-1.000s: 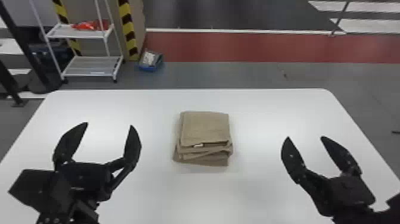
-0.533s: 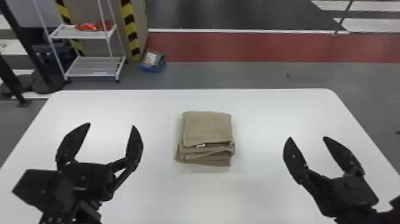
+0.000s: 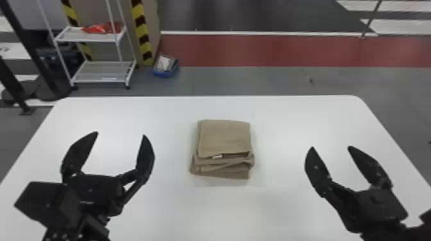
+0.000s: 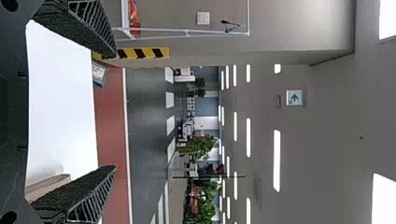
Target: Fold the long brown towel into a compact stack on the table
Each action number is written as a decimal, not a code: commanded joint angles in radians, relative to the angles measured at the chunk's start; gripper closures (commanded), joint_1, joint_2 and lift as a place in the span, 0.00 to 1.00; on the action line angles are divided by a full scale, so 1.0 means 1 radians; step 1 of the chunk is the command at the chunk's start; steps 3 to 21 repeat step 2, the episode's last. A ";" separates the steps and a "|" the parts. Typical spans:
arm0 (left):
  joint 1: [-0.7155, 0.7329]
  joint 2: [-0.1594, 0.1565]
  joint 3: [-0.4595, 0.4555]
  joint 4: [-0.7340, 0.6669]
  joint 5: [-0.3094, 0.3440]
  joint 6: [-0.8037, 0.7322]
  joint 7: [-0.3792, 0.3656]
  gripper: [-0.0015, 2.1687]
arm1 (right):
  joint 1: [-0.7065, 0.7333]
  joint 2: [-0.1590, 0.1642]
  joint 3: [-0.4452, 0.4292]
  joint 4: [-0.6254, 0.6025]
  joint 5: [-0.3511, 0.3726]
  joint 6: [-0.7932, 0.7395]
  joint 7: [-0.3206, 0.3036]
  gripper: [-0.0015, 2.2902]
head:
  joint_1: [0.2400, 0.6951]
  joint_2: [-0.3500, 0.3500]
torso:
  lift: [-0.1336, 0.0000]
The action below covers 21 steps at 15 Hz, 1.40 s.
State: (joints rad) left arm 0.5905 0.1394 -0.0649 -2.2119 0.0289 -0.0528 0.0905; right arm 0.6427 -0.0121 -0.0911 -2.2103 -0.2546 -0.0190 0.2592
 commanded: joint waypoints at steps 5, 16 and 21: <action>0.000 0.002 -0.001 -0.002 0.002 0.000 0.000 0.01 | 0.003 0.000 0.001 -0.003 0.000 0.000 0.000 0.04 | 1.00 0.49 | 0.10; 0.000 0.002 -0.001 -0.002 0.002 0.000 0.000 0.01 | 0.003 0.000 0.001 -0.003 0.000 0.000 0.000 0.04 | 1.00 0.49 | 0.10; 0.000 0.002 -0.001 -0.002 0.002 0.000 0.000 0.01 | 0.003 0.000 0.001 -0.003 0.000 0.000 0.000 0.04 | 1.00 0.49 | 0.10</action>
